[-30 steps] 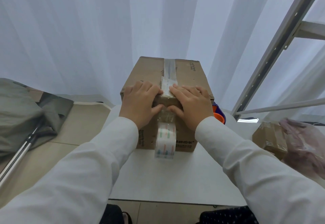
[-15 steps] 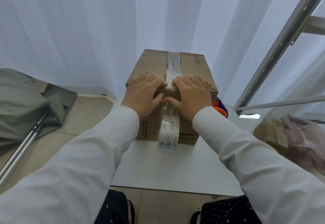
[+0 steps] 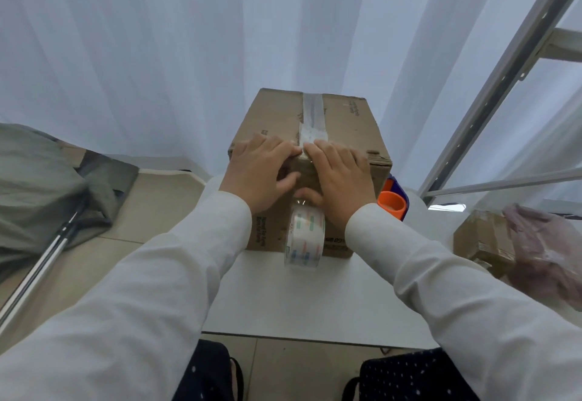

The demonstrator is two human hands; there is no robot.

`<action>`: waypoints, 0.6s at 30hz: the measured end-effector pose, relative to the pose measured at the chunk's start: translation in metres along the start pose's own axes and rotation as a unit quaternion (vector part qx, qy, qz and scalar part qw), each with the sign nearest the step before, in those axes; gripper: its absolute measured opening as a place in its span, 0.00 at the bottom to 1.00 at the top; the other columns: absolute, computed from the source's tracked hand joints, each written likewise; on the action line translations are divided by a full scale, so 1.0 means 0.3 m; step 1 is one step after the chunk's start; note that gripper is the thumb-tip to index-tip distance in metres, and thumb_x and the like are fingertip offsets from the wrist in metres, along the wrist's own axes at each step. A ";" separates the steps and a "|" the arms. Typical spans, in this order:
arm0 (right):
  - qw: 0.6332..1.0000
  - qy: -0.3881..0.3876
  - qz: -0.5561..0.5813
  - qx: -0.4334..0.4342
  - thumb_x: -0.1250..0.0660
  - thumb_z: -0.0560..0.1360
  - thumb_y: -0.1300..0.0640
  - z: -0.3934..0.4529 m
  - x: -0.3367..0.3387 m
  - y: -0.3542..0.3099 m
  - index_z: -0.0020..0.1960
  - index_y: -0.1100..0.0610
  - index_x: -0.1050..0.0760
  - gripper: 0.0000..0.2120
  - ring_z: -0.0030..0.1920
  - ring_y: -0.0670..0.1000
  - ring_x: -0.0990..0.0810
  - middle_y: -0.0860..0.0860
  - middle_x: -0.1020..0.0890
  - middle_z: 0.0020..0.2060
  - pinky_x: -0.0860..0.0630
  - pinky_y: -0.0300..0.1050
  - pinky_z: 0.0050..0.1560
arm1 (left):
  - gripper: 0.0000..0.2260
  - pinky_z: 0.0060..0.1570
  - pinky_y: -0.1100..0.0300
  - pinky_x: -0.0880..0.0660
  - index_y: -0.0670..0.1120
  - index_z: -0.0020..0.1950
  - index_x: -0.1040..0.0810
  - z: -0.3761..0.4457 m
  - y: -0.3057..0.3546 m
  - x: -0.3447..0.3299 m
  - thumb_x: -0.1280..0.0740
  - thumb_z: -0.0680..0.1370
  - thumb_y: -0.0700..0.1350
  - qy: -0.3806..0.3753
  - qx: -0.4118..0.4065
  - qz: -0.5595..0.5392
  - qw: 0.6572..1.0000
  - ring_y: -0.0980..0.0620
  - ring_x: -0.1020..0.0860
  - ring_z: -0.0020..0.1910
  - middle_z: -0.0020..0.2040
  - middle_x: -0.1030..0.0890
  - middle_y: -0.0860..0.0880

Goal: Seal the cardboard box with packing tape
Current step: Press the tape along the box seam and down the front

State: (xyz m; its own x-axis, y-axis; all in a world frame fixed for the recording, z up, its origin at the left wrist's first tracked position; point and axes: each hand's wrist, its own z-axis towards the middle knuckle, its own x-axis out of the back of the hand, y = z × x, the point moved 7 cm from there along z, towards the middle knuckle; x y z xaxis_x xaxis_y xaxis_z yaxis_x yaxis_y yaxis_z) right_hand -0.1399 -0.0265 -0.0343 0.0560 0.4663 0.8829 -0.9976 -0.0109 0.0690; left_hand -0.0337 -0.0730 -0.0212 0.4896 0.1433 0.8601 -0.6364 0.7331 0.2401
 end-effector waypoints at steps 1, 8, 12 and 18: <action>1.000 -0.013 0.005 0.006 0.34 0.70 0.41 0.000 0.008 0.007 0.70 0.53 0.40 0.34 0.69 0.55 0.37 0.53 0.32 0.68 0.46 0.53 0.69 | 0.19 0.61 0.52 0.39 0.50 0.64 0.28 -0.002 0.003 -0.001 0.36 0.74 0.54 -0.003 -0.002 0.005 1.000 0.47 0.31 0.62 0.61 0.24 0.51; 0.999 0.024 0.013 -0.017 0.33 0.71 0.44 -0.018 0.026 0.079 0.67 0.52 0.33 0.28 0.65 0.55 0.31 0.51 0.26 0.64 0.40 0.53 0.66 | 0.24 0.58 0.53 0.40 0.49 0.61 0.30 0.010 0.024 -0.015 0.33 0.69 0.59 0.004 0.010 0.042 0.999 0.46 0.32 0.61 0.60 0.27 0.49; 0.996 0.083 0.001 -0.017 0.31 0.70 0.46 -0.029 0.007 0.072 0.64 0.55 0.30 0.26 0.61 0.57 0.27 0.54 0.22 0.60 0.38 0.53 0.62 | 0.23 0.56 0.54 0.43 0.47 0.60 0.30 0.007 0.028 -0.037 0.31 0.68 0.55 0.033 0.000 0.077 0.996 0.44 0.31 0.60 0.60 0.26 0.47; 0.996 0.092 0.002 -0.018 0.31 0.70 0.46 -0.038 0.011 0.066 0.63 0.56 0.30 0.25 0.59 0.58 0.25 0.55 0.22 0.58 0.38 0.53 0.61 | 0.23 0.55 0.54 0.45 0.45 0.60 0.29 -0.001 0.035 -0.046 0.30 0.69 0.53 0.046 -0.011 0.100 0.994 0.41 0.29 0.60 0.60 0.25 0.44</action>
State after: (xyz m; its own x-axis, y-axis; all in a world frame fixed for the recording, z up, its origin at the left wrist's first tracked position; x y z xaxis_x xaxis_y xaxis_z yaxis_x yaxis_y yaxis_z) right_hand -0.1600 -0.0150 -0.0354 0.0473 0.6202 0.7830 -0.9988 0.0175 0.0464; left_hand -0.0469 -0.0670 -0.0308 0.4077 0.3473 0.8445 -0.7140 0.6978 0.0577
